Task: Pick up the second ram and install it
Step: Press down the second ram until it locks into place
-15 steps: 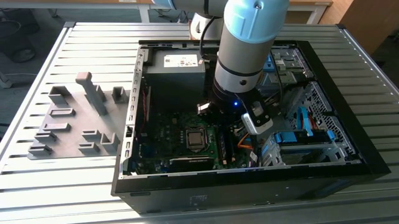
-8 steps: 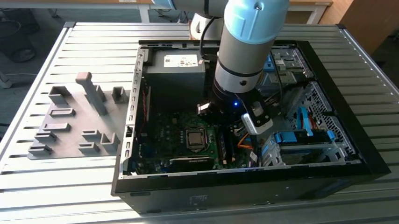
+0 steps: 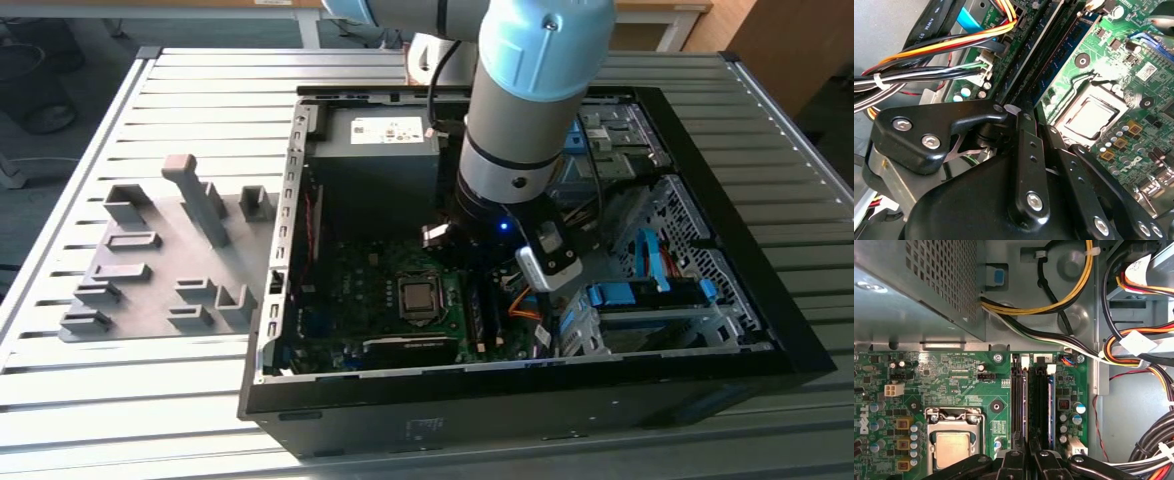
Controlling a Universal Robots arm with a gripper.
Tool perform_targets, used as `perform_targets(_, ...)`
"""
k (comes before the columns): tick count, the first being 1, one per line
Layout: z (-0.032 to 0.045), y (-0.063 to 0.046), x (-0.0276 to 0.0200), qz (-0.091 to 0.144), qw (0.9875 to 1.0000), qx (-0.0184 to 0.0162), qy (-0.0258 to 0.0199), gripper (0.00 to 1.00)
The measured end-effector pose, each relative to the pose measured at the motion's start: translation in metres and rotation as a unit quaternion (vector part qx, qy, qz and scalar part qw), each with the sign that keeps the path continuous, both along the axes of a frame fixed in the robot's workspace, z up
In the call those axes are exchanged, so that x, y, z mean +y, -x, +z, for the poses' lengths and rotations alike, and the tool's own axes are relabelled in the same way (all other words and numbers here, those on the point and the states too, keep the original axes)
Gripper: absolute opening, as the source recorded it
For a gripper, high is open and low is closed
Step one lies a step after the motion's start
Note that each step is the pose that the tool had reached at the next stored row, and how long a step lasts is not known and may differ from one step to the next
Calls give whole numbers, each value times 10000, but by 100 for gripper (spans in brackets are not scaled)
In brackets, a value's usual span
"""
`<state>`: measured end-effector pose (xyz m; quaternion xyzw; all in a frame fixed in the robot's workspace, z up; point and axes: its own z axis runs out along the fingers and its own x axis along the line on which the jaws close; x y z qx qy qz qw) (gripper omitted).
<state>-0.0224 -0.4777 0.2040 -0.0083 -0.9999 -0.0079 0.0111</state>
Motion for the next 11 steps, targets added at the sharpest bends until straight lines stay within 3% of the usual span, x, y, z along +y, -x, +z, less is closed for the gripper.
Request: perform_targets(11, -2, 0, 0, 0, 10000, 0, -1, 14)
